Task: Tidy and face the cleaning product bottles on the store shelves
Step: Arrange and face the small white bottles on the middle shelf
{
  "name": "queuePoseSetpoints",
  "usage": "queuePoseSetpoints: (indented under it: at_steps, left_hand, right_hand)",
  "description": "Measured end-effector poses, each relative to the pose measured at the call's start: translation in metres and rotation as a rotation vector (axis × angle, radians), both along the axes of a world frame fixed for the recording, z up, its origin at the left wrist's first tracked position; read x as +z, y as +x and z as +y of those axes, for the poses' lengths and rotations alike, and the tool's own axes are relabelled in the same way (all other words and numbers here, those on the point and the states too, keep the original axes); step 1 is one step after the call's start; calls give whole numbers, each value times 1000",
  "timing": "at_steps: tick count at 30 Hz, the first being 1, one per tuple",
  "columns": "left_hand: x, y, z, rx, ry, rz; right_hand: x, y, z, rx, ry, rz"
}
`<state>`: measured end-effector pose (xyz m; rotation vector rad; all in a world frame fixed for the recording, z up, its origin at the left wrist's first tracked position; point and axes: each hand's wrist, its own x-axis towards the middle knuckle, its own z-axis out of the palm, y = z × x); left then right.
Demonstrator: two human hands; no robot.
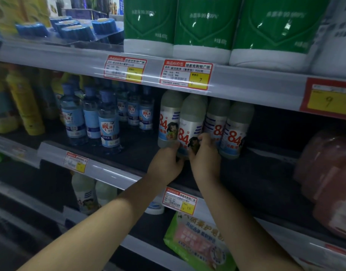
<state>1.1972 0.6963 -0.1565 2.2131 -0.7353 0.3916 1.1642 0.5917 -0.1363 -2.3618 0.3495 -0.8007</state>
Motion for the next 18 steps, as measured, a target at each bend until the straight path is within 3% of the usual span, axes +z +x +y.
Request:
queuePoseSetpoints:
  at_steps: [3,9,18]
  left_hand:
    - [0,-4,1,1,-12,-85]
    - [2,-2,0,-36,74,-32]
    - [3,4,-4,-87,231,120]
  right_hand:
    - [-1,-2,0,14,-14,24]
    - [-4,1,0,56,-145,99]
    - [-11,14,-5,233,74,264]
